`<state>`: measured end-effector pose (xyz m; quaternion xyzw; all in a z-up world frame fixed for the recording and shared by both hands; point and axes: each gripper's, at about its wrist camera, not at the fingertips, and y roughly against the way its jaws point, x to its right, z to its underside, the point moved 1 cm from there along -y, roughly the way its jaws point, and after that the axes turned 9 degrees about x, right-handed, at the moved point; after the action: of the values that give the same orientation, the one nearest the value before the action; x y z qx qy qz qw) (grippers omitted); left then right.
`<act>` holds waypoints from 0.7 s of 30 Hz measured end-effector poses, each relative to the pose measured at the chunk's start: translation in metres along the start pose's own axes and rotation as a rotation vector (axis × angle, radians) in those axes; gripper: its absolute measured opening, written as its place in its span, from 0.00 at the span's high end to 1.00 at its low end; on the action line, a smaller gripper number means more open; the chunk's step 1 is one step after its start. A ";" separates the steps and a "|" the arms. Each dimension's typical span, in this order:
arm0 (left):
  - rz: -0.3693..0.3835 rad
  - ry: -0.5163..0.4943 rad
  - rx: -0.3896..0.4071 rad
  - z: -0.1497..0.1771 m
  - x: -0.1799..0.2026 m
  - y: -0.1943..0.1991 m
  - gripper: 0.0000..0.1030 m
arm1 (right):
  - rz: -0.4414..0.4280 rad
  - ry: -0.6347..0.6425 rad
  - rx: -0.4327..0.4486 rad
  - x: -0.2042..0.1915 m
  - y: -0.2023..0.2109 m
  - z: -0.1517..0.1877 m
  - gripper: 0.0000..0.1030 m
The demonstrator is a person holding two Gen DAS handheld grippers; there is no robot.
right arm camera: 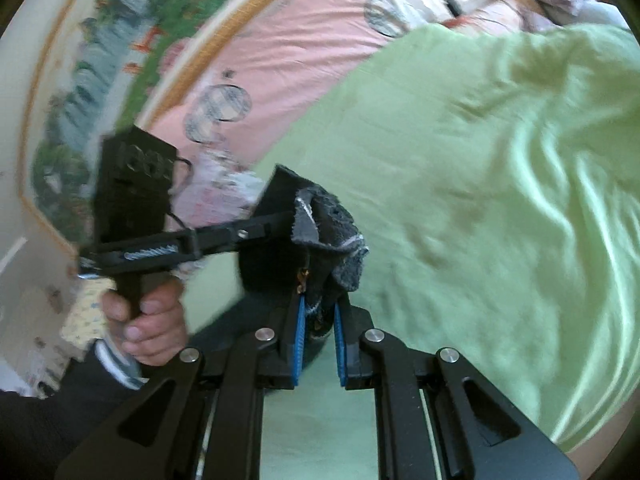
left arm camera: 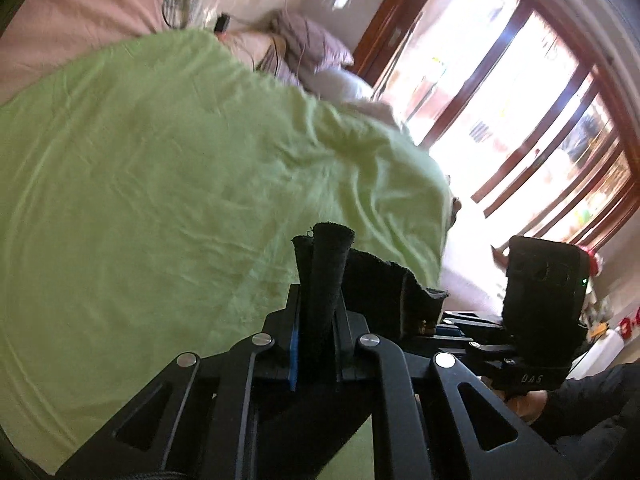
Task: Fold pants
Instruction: 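Lift the cuffs with the right gripper and fold them toward the waistband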
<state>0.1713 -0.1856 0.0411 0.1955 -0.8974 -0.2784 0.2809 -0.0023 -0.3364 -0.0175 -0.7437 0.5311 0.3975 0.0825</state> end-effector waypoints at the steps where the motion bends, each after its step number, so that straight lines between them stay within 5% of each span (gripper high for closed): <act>1: -0.002 -0.001 0.018 0.000 0.000 0.007 0.89 | -0.017 0.008 0.006 -0.006 0.001 -0.001 0.87; 10: -0.006 0.016 0.158 0.019 -0.006 0.076 0.90 | -0.189 0.154 -0.037 -0.080 -0.016 -0.001 0.87; 21: -0.056 0.170 0.263 0.088 -0.057 0.130 0.90 | -0.265 0.231 -0.191 -0.122 -0.062 0.044 0.87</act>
<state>0.1353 -0.0229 0.0373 0.2782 -0.8934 -0.1487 0.3199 0.0139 -0.1977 0.0175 -0.8523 0.3942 0.3437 0.0016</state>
